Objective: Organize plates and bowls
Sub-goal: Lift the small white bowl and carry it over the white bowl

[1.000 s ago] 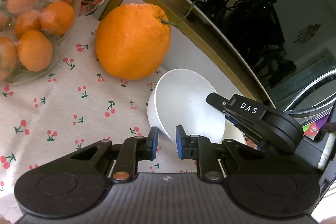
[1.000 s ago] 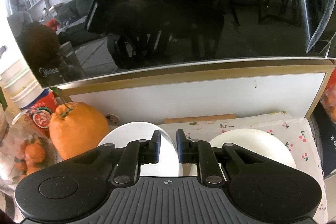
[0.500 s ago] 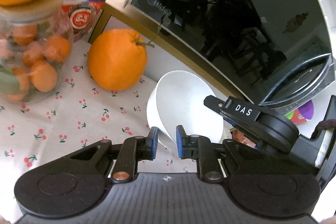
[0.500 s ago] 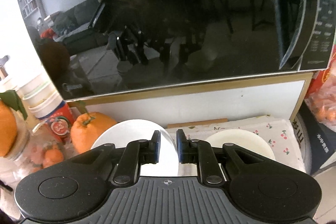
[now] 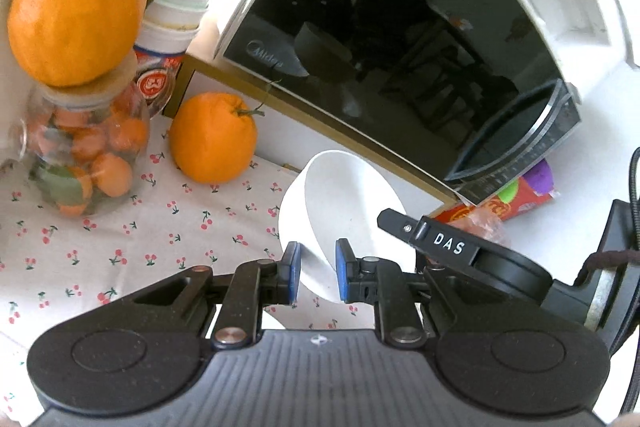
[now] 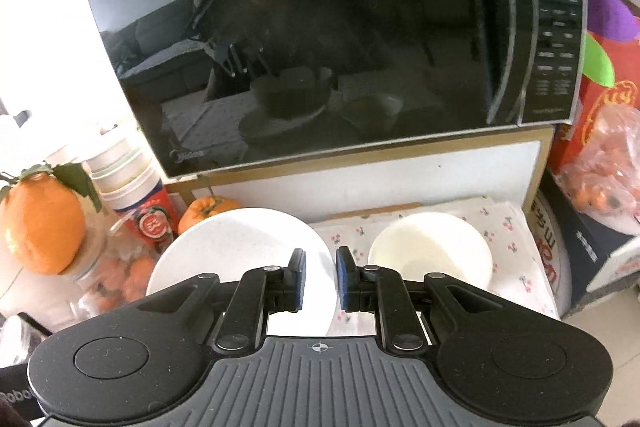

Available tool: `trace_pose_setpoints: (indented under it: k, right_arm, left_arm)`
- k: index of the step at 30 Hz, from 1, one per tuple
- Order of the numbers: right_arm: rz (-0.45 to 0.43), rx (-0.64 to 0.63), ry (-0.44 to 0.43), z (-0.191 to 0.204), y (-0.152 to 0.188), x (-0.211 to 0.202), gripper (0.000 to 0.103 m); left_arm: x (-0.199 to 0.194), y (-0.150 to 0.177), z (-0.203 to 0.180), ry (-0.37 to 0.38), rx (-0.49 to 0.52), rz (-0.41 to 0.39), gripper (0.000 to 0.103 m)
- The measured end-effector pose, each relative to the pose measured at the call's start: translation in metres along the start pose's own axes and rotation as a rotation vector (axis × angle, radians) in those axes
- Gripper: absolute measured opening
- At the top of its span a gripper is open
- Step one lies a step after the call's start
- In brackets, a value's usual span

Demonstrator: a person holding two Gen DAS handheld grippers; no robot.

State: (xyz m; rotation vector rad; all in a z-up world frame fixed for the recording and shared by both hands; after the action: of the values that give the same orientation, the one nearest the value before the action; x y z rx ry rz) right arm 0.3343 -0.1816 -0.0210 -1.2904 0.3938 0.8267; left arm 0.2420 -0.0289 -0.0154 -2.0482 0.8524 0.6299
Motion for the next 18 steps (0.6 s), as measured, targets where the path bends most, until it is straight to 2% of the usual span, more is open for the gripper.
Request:
trace_pose_setpoints:
  k: [8, 18]
  right_arm:
    - [0.008, 0.088, 0.015, -0.012, 0.029, -0.036, 0.016]
    - [-0.017, 0.148, 0.032, -0.03, 0.06, -0.092, 0.017]
  left_arm:
    - [-0.021, 0.02, -0.014, 0.022, 0.055, 0.023, 0.016]
    - [-0.035, 0.052, -0.032, 0.037, 0.097, 0.104, 0.016]
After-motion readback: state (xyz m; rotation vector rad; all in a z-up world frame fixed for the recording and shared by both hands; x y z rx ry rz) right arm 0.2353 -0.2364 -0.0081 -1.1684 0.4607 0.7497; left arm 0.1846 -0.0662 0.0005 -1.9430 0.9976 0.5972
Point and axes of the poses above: each gripper's, at about its wrist camera, not at the fingertips, and x roughly the way its jaws point, z to its left, y to its underside, the point moved 2 cm from there along x, roughly the way its jaws point, and after that the axes turned 7 degrees about z, right-handed, at the moved point
